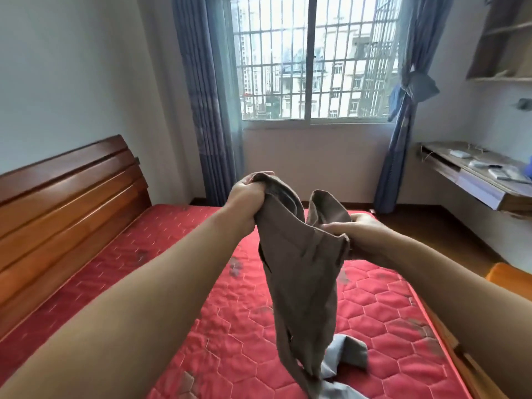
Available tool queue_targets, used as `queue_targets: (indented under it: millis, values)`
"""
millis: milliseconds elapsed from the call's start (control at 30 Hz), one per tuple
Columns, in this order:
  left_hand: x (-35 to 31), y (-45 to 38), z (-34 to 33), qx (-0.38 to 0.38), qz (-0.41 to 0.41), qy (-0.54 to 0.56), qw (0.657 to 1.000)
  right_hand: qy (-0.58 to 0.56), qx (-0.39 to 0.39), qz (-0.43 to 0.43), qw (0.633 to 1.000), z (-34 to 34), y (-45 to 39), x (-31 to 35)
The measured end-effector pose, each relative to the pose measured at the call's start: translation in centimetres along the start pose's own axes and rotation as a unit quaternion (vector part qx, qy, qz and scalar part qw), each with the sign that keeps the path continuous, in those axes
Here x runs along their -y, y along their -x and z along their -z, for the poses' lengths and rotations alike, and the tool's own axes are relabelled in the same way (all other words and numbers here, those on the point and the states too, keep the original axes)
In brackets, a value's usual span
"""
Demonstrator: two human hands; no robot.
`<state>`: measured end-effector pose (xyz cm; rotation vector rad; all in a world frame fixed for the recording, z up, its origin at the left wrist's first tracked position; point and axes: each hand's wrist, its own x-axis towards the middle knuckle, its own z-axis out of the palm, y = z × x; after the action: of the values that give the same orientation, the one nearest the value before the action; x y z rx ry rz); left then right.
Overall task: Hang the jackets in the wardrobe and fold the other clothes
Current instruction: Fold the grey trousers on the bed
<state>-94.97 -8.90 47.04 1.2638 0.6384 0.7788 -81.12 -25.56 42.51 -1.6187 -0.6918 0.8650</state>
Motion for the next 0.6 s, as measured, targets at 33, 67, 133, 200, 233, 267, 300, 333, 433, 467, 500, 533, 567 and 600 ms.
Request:
queue_targets:
  millis: [33, 67, 133, 200, 233, 267, 300, 333, 433, 467, 500, 533, 567, 600]
  values:
    - [-1.2, 0.4, 0.3, -0.008, -0.010, -0.002, 1.000, 0.020, -0.024, -0.011, 0.999, 0.4, 0.2, 0.2]
    - [-2.4, 0.8, 0.6, -0.015, -0.022, -0.007, 1.000, 0.055, -0.044, -0.028, 0.997, 0.8, 0.5, 0.4]
    - [-4.5, 1.5, 0.7, -0.024, -0.044, -0.014, 0.999, 0.163, -0.063, -0.068, 0.982, 1.5, 1.0, 0.6]
    - [-6.3, 2.1, 0.5, -0.001, -0.064, -0.016, 0.998, 0.239, -0.057, -0.120, 0.962, 1.9, 1.0, 0.6]
    - [-6.9, 2.3, 0.3, 0.018, -0.071, -0.021, 0.997, 0.253, -0.049, -0.149, 0.955, 2.1, 0.9, 0.6]
    - [-7.4, 2.4, 0.1, 0.036, -0.079, -0.029, 0.996, 0.255, -0.041, -0.174, 0.950, 2.2, 0.8, 0.5]
    - [-7.6, 2.4, 0.0, 0.053, -0.087, -0.039, 0.994, 0.246, -0.038, -0.191, 0.950, 2.1, 0.5, 0.3]
    - [-7.7, 2.3, -0.1, 0.068, -0.096, -0.049, 0.992, 0.231, -0.040, -0.203, 0.951, 2.1, 0.2, 0.1]
    - [-7.5, 0.8, 0.8, 0.089, -0.111, -0.047, 0.989, 0.244, -0.065, -0.236, 0.939, 2.2, -1.5, -2.3]
    - [-7.3, 0.0, 1.5, 0.092, -0.108, -0.031, 0.989, 0.255, -0.060, -0.259, 0.930, 2.0, -2.0, -3.5]
    - [-7.2, -1.1, 2.5, 0.095, -0.105, -0.017, 0.990, 0.260, -0.042, -0.288, 0.921, 1.5, -2.6, -4.6]
    - [-6.9, -2.4, 3.6, 0.097, -0.101, -0.015, 0.990, 0.262, -0.021, -0.311, 0.914, 1.0, -3.4, -5.5]
    - [-6.4, -3.9, 4.8, 0.095, -0.098, -0.035, 0.990, 0.262, -0.012, -0.321, 0.910, 0.3, -4.5, -6.3]
    - [-5.5, -5.6, 6.1, 0.089, -0.098, -0.087, 0.987, 0.264, -0.024, -0.312, 0.912, -0.5, -5.8, -6.7]
